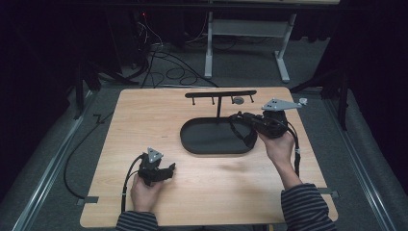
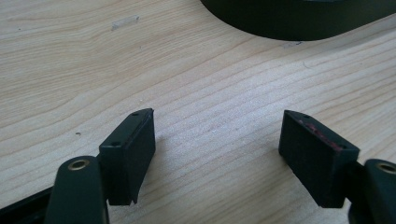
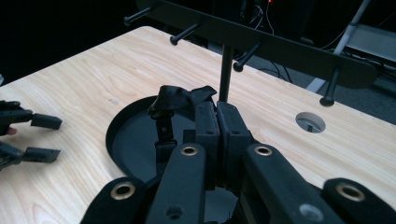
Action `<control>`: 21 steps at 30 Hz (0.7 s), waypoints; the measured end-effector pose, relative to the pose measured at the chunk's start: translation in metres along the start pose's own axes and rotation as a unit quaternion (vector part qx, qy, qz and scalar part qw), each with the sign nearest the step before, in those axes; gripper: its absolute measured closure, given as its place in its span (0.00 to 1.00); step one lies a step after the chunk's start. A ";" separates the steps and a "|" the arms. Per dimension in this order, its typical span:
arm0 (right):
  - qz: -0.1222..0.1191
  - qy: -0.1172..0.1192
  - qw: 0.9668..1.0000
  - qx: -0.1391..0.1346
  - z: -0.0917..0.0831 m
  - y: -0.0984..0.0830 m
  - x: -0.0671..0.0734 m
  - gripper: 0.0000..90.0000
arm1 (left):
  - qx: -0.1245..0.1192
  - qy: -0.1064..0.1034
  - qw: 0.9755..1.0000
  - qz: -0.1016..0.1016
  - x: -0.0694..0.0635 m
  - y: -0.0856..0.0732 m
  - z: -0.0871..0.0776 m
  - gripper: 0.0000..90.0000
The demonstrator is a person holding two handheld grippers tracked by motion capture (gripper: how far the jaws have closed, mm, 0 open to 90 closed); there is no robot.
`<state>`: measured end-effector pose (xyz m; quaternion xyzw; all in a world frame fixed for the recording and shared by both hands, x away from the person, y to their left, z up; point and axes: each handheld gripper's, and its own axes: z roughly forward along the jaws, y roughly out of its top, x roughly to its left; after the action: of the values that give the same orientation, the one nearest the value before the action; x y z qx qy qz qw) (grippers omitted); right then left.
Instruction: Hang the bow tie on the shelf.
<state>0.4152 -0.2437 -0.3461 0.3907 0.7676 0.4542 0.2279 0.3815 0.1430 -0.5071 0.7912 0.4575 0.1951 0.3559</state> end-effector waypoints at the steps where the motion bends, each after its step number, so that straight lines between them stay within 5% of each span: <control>1: -0.003 -0.003 1.000 0.001 0.001 0.001 -0.001 1.00 | 0.000 0.000 1.000 0.000 0.000 0.000 0.000 0.31; 21: 0.022 -0.032 0.999 -0.003 0.032 0.027 -0.014 1.00 | 0.001 0.000 1.000 0.000 0.000 0.000 0.000 0.31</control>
<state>0.4562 -0.2305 -0.3377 0.4210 0.7500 0.4483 0.2434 0.3815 0.1432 -0.5070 0.7917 0.4575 0.1942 0.3552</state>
